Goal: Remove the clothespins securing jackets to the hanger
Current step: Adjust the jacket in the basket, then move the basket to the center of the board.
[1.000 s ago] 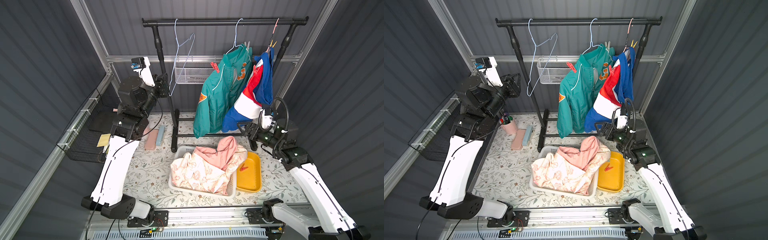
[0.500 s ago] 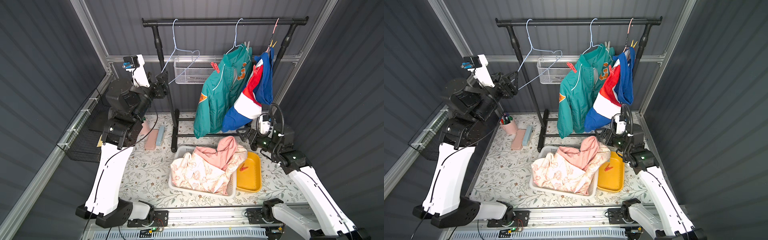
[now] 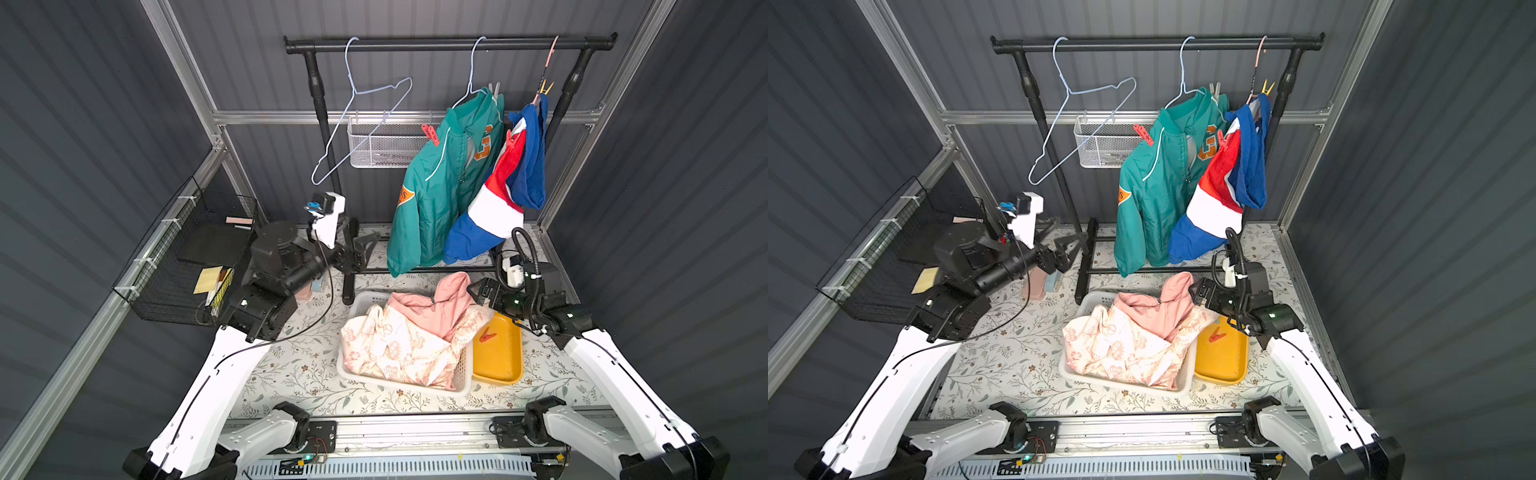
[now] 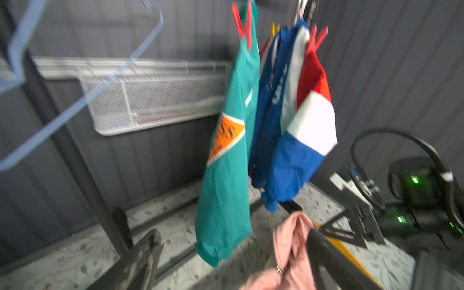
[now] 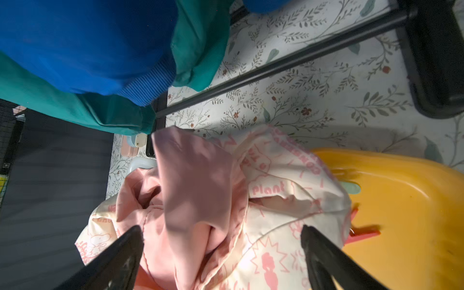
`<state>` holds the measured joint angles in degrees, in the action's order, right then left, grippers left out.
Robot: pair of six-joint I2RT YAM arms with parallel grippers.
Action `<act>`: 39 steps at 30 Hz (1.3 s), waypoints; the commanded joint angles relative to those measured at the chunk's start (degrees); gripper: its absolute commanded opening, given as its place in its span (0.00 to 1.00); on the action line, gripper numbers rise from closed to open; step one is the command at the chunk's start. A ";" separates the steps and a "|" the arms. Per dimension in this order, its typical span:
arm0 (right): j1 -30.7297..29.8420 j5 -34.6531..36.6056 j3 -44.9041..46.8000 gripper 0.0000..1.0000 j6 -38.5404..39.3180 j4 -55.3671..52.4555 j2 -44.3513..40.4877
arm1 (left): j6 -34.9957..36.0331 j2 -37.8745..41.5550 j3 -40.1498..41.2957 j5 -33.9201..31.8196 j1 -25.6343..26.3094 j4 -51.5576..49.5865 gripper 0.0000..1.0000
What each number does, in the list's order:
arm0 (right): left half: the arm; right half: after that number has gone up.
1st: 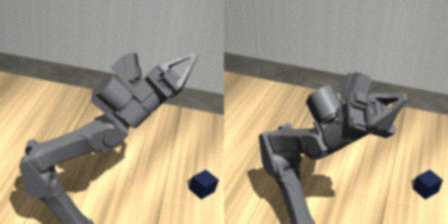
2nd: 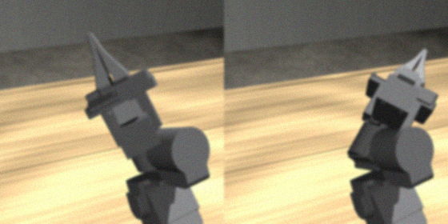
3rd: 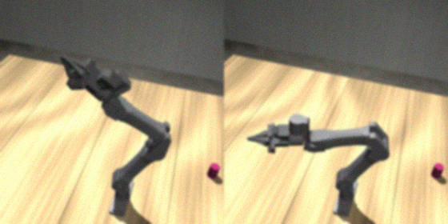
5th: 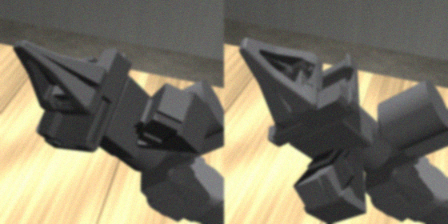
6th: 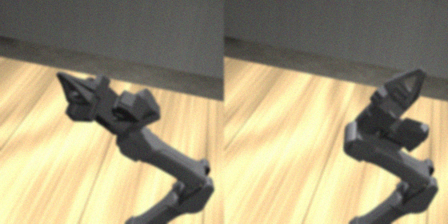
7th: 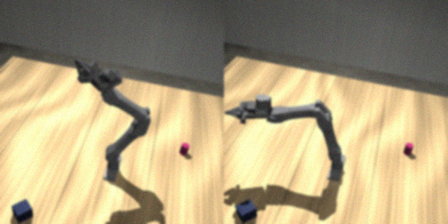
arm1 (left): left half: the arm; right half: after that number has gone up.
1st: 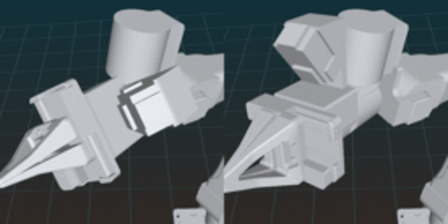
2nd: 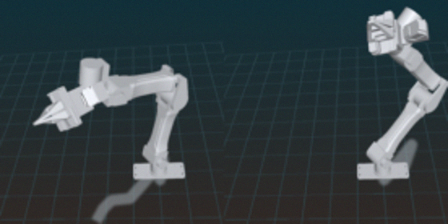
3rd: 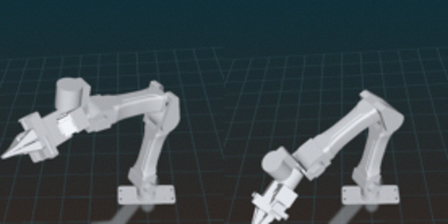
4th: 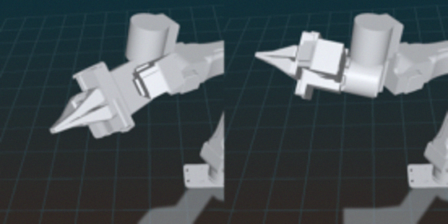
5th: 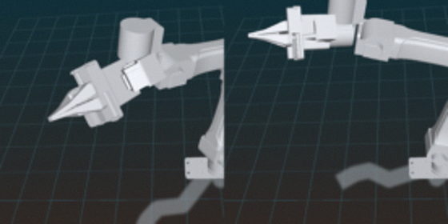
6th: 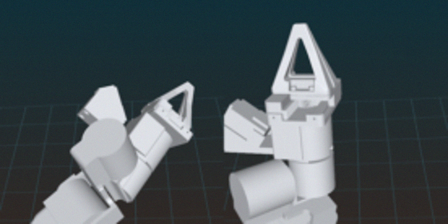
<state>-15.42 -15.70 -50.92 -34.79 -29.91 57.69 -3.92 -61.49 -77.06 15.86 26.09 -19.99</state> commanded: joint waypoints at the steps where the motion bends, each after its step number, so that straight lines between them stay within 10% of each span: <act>1: -1.91 1.69 1.60 0.99 -2.44 1.09 2.30 | 0.21 1.54 8.25 3.80 0.88 0.92 0.99; 10: -7.34 0.86 1.55 0.71 -9.37 7.70 9.37 | -5.03 0.79 18.93 4.99 1.06 7.17 0.99; 17: -11.68 -0.39 -0.93 0.11 -9.49 10.14 10.76 | -4.84 -0.37 18.98 0.85 1.01 7.25 0.99; 20: -15.25 -0.75 -2.52 0.00 -9.80 9.95 9.95 | -5.81 -0.05 18.11 -1.54 1.07 6.98 0.99; 31: -30.38 -1.68 2.15 0.00 -17.05 14.16 13.05 | -6.51 -0.68 20.05 -7.66 0.99 3.51 0.91; 39: -30.07 2.27 8.11 0.00 -20.14 11.68 23.15 | -6.60 -3.61 24.64 -0.88 2.12 3.57 0.58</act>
<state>-45.74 -17.37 -43.38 -52.16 -14.63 79.44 -10.79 -63.55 -54.06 11.44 27.20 -15.46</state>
